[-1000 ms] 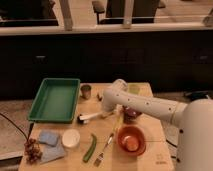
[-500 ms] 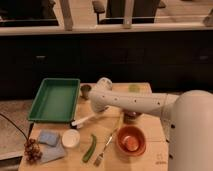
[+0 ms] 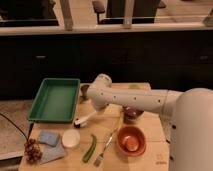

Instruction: Wipe table surface with brush

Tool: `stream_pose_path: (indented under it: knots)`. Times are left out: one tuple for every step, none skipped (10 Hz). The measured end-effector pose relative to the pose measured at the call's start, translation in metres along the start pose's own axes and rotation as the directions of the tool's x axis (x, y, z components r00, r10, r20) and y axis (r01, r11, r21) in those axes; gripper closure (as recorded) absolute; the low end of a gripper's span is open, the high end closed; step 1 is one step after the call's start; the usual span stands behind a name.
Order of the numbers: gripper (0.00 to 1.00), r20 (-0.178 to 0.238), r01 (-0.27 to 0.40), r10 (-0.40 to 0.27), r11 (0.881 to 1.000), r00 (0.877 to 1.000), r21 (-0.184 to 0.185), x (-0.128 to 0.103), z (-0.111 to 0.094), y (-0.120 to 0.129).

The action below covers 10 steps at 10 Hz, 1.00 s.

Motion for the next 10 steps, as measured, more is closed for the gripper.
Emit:
stream_pose_path:
  knots:
    - [1.00, -0.024, 0.004, -0.004, 1.000, 1.000, -0.006, 0.007, -0.005, 0.000]
    - [1.00, -0.035, 0.009, -0.009, 1.000, 0.999, -0.008, 0.008, -0.008, -0.002]
    - [1.00, -0.047, 0.010, -0.010, 1.000, 0.999, -0.012, 0.012, -0.010, -0.002]
    - [1.00, -0.061, 0.006, -0.007, 1.000, 0.998, -0.018, 0.018, -0.012, -0.002]
    - [1.00, -0.075, 0.000, -0.002, 1.000, 0.997, -0.025, 0.024, -0.013, -0.002]
    - [1.00, -0.085, -0.005, 0.003, 1.000, 0.996, -0.030, 0.029, -0.014, -0.002]
    - [1.00, -0.099, -0.020, 0.017, 0.999, 0.995, -0.034, 0.040, -0.015, -0.001]
    - [1.00, -0.108, -0.032, 0.028, 0.999, 0.994, -0.035, 0.048, -0.017, 0.000]
    - [1.00, -0.123, -0.059, 0.055, 0.998, 0.991, -0.028, 0.060, -0.020, -0.002]
    - [1.00, -0.138, -0.085, 0.082, 0.996, 0.987, -0.017, 0.072, -0.024, -0.006]
